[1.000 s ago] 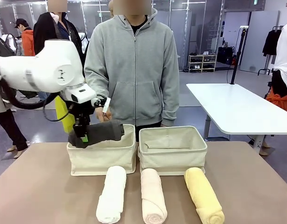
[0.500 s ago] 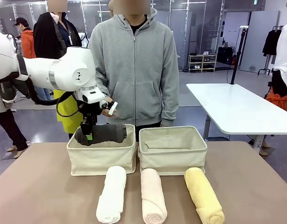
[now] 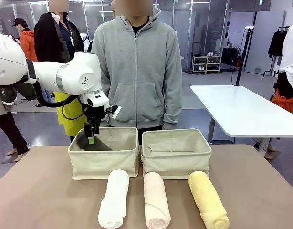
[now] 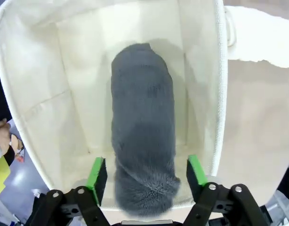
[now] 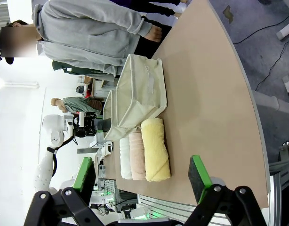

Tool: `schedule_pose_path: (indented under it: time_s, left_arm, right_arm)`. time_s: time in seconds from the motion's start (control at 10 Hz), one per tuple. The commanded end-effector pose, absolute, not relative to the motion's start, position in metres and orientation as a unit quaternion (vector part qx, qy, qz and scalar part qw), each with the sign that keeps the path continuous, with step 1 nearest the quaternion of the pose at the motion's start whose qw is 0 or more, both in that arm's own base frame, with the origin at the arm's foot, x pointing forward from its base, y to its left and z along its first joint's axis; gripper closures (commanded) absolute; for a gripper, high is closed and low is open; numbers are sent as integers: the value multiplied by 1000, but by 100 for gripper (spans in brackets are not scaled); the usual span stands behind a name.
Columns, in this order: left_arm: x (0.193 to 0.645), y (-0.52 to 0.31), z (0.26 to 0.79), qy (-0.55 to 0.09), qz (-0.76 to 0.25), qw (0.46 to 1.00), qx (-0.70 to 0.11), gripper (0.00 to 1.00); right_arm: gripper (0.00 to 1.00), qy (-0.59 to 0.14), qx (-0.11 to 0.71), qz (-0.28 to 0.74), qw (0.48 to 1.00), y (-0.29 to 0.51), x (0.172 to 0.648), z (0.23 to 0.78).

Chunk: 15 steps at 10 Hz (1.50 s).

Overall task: Divide the towels into two baskets.
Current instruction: Pick up one hotel-folded towel and place it in the Fabric basket indicated by the person, then pick up one hotel-folded towel from the bottom of the table and place it in the Fabric basket indicated by the person.

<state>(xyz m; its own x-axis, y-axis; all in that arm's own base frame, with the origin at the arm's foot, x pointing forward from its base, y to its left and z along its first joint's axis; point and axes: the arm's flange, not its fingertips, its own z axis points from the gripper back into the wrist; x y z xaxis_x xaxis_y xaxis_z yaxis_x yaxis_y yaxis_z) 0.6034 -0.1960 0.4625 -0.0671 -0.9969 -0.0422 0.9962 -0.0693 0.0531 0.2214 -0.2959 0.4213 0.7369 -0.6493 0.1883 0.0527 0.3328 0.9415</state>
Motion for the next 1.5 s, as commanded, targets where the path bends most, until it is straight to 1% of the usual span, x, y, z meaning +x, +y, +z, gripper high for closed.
schedule_pose_path:
  time_s: [0.0, 0.1, 0.2, 0.3, 1.2, 1.3, 1.4]
  left_arm:
    - [602, -193, 469, -7, -727, 685, 37, 0]
    - [596, -191, 473, -15, -724, 689, 37, 0]
    - [577, -183, 481, -42, -712, 700, 32, 8]
    - [603, -197, 468, -9, -730, 682, 35, 8]
    - [601, -199, 466, -11, -729, 684, 31, 8]
    - [600, -196, 494, -27, -706, 707, -14, 8]
    - [584, -185, 519, -49, -675, 735, -35, 8]
  right_arm:
    - [0, -289, 533, -228, 762, -295, 219, 423]
    - [0, -289, 533, -228, 762, -295, 219, 423]
    - [0, -289, 533, -228, 762, -295, 219, 423]
    - [0, -289, 533, -228, 762, -295, 219, 423]
    - [0, -289, 533, -228, 762, -295, 219, 423]
    - [0, -289, 533, -228, 762, -295, 219, 423]
    - [0, -289, 533, -228, 762, -295, 219, 423]
